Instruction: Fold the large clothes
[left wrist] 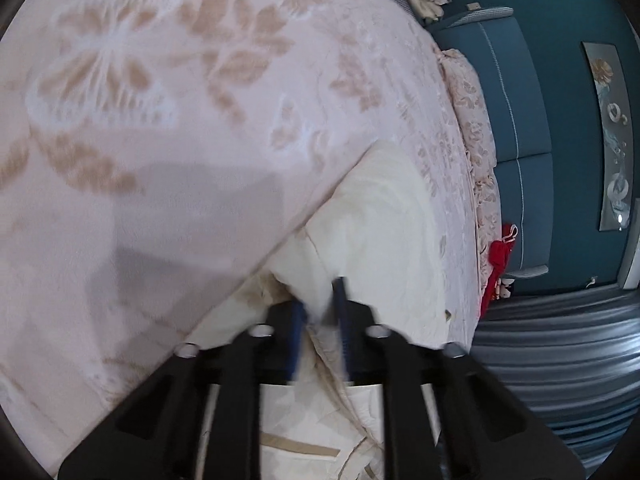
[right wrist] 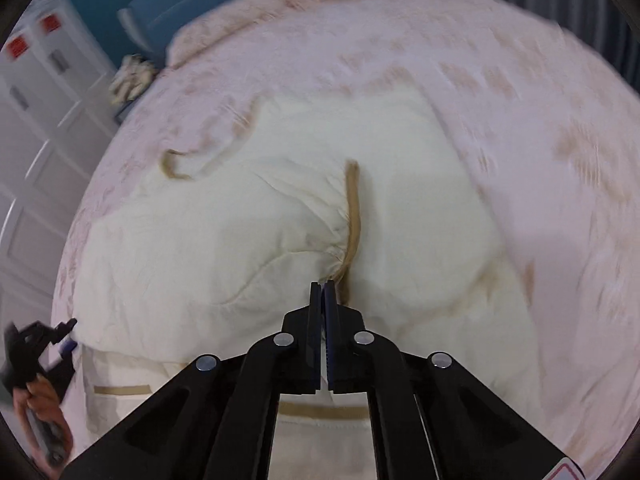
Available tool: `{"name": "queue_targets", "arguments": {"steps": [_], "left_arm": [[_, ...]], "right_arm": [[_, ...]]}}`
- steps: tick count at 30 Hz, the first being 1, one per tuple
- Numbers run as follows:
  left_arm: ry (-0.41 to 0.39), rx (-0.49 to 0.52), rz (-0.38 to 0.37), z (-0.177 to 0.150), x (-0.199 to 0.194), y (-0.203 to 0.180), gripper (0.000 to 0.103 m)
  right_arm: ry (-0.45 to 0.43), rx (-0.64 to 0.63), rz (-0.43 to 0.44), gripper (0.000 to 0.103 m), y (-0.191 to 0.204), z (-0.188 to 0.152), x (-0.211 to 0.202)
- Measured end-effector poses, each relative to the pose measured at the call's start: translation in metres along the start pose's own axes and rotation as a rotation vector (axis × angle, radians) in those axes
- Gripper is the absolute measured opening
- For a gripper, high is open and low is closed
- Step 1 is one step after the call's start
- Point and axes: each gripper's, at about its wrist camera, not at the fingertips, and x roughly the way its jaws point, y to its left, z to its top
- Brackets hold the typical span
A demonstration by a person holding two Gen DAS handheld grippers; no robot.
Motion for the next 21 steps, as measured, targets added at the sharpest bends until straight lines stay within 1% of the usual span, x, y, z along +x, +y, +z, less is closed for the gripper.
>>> {"name": "queue_targets", "arguments": {"steps": [1,3,4,5,6,7,8,9,10,11,13,16,19,21], "left_arm": [[-0.024,0.040,-0.023,0.002,-0.008,-0.010,0.008],[-0.071,0.115,-0.056,0.001,-0.022,-0.030,0.007],[-0.105,0.169,-0.082,-0.003,-0.031,-0.042,0.007],[-0.128,0.210,-0.093,-0.008,-0.035,-0.049,0.007],[-0.141,0.243,-0.089,-0.012,-0.035,-0.052,0.007],[-0.140,0.284,-0.062,-0.017,-0.029,-0.054,0.007],[-0.125,0.323,0.005,-0.023,-0.016,-0.053,0.007],[-0.105,0.333,0.052,-0.026,-0.002,-0.049,0.007],[-0.089,0.330,0.081,-0.029,0.007,-0.043,0.007],[-0.077,0.327,0.115,-0.031,0.016,-0.035,0.007],[-0.067,0.326,0.148,-0.033,0.026,-0.023,0.007],[-0.063,0.346,0.158,-0.036,0.032,-0.013,0.007],[-0.071,0.397,0.167,-0.042,0.037,-0.009,0.008],[-0.080,0.437,0.177,-0.047,0.039,-0.009,0.009]], "right_arm": [[-0.078,-0.014,0.040,0.002,0.007,0.011,-0.023],[-0.238,-0.067,0.066,0.002,0.020,0.027,-0.067],[-0.288,-0.088,0.068,0.001,0.021,0.029,-0.079],[-0.339,-0.114,0.048,0.001,0.020,0.030,-0.086],[-0.341,-0.125,0.025,0.001,0.019,0.029,-0.084],[-0.300,-0.138,-0.019,0.001,0.014,0.028,-0.068],[-0.247,-0.131,-0.051,0.001,0.006,0.023,-0.049],[-0.169,-0.113,-0.089,0.001,-0.005,0.015,-0.023],[-0.124,-0.110,-0.111,0.001,-0.011,0.008,-0.007],[-0.098,-0.114,-0.125,0.001,-0.015,0.003,0.002],[-0.063,-0.121,-0.138,0.001,-0.020,-0.008,0.015],[-0.016,-0.118,-0.149,0.001,-0.025,-0.019,0.035],[0.013,-0.113,-0.153,0.001,-0.031,-0.030,0.047],[0.022,-0.109,-0.185,0.002,-0.033,-0.032,0.051]]}}
